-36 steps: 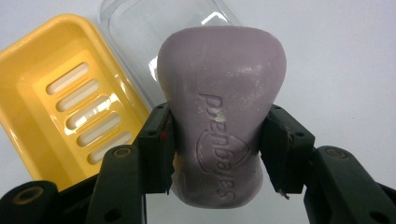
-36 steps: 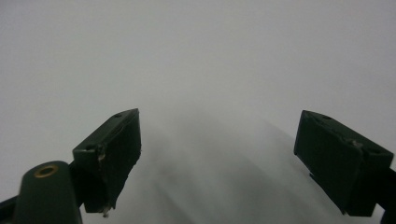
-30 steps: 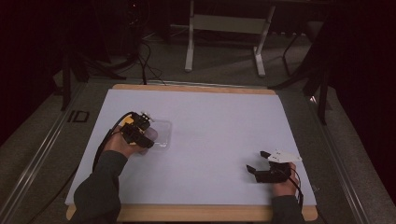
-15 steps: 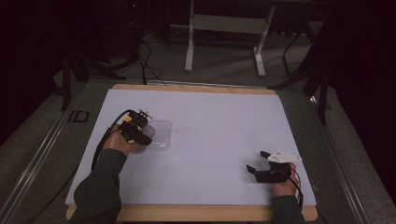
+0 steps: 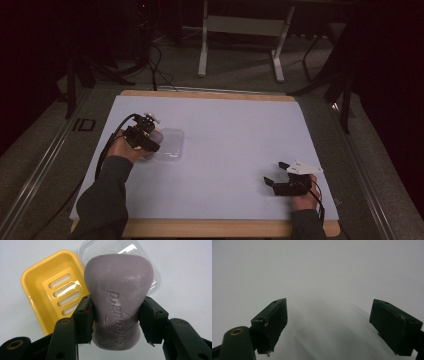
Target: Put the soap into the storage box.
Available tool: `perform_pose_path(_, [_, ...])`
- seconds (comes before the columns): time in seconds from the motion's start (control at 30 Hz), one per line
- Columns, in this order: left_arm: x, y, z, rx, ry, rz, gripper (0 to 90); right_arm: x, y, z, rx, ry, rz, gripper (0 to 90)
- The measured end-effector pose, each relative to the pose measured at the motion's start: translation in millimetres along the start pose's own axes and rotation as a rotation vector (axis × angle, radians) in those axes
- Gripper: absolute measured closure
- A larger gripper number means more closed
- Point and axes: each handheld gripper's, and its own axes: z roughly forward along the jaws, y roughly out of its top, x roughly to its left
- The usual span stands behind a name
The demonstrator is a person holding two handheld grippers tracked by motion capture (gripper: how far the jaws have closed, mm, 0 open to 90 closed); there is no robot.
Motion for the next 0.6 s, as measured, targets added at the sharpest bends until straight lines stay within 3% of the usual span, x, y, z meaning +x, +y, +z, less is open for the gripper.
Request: perform_pose_path(0.6, [13.6,-0.7,5.4,-0.001,0.000,-0.039,50.1,-0.1,0.0,0.1,0.001,0.001,-0.001,14.5])
